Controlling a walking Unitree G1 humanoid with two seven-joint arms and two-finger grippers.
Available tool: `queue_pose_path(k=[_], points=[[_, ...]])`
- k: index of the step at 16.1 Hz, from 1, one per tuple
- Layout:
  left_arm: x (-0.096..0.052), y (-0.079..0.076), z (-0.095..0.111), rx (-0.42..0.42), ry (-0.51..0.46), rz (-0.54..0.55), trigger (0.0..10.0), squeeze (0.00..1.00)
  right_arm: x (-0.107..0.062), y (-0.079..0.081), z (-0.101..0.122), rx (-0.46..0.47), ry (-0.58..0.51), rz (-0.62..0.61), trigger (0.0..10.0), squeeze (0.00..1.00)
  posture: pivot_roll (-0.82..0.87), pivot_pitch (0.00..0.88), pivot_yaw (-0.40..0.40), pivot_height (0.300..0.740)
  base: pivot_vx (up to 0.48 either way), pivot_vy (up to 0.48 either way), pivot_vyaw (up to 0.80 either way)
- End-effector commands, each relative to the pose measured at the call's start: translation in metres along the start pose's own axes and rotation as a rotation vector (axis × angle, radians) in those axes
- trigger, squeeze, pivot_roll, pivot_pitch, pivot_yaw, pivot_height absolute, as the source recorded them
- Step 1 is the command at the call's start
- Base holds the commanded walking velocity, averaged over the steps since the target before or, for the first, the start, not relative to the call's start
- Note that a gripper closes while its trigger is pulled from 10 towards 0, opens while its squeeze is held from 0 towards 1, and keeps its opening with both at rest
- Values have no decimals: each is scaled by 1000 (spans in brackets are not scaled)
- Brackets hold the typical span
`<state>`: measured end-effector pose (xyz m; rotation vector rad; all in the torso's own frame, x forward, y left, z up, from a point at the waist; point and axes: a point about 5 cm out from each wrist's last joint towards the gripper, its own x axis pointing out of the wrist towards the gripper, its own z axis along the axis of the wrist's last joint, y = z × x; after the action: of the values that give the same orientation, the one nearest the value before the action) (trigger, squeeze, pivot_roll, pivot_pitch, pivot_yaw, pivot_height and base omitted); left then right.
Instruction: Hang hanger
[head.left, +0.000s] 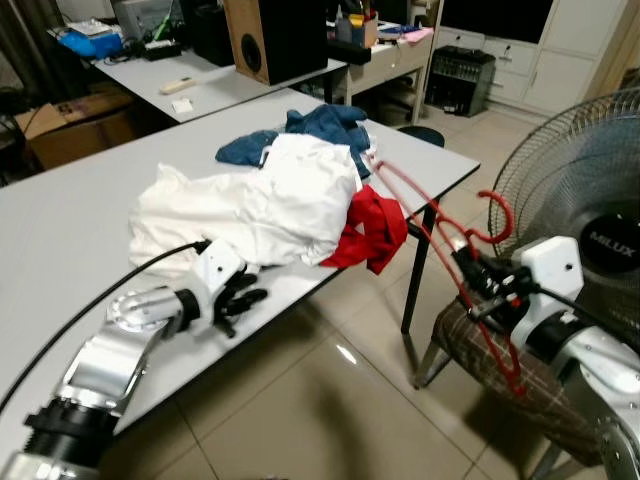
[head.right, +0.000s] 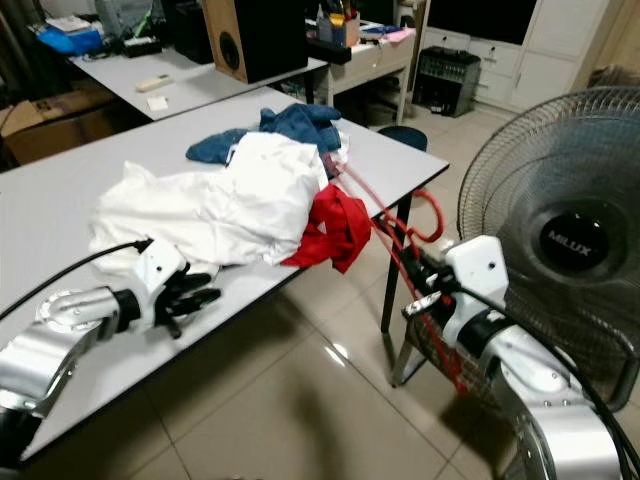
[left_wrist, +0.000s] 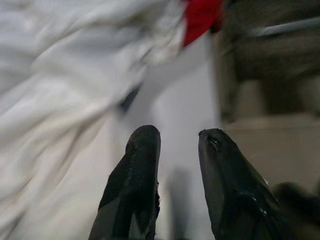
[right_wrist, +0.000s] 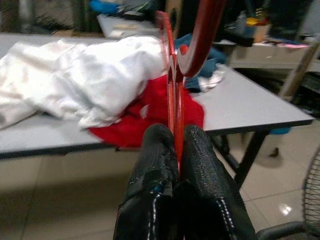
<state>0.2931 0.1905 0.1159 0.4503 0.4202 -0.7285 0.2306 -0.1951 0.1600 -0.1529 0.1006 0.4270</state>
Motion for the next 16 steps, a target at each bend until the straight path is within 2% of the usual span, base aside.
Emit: queue_pose_path(k=[1,4,5,6,7,8,9,10,12,13,14,15,16], points=[[-1,3,-14,52,86,37,10000,0,4,5,6,-11,-18,35,10000,0,-88,0,68,740,0,0,0],[2,11,-26,135,177,125,10000,0,6,9,7,-2,-26,48,10000,0,-89,0,73,740,0,0,0],[4,11,-25,97,152,135,10000,0,6,10,7,1,-25,52,10000,0,-88,0,73,740,0,0,0],[9,10,-18,-10,68,148,10000,0,6,9,4,3,-20,51,10000,0,-88,0,74,740,0,0,0],[12,12,-10,-76,-14,178,10000,0,5,8,3,5,-17,47,10000,0,-91,0,76,740,0,0,0],[13,13,-8,-97,-46,190,10000,0,6,8,3,6,-16,46,10000,0,-91,0,76,740,0,0,0],[15,14,-2,-136,-112,195,10000,1000,5,8,3,7,-16,43,10000,0,-96,0,76,740,0,0,0],[16,14,0,-154,-134,191,10000,1000,4,8,3,8,-16,41,10000,0,-97,0,75,740,0,0,0],[19,11,-5,-119,-103,171,10000,1000,4,8,2,8,-13,43,10000,0,-100,0,70,740,0,0,0],[22,12,-10,-59,-67,205,10000,1000,4,8,2,7,-11,46,10000,0,-101,0,67,740,0,0,0],[27,13,-15,5,-25,239,10000,831,4,9,2,7,-8,51,10000,0,-103,0,63,740,0,0,0],[28,13,-16,8,-21,239,10000,831,4,9,1,7,-7,53,10000,0,-108,0,62,740,0,0,0],[30,16,-20,54,11,288,10000,0,4,9,-1,1,7,61,10000,0,-108,0,62,740,0,0,0]])
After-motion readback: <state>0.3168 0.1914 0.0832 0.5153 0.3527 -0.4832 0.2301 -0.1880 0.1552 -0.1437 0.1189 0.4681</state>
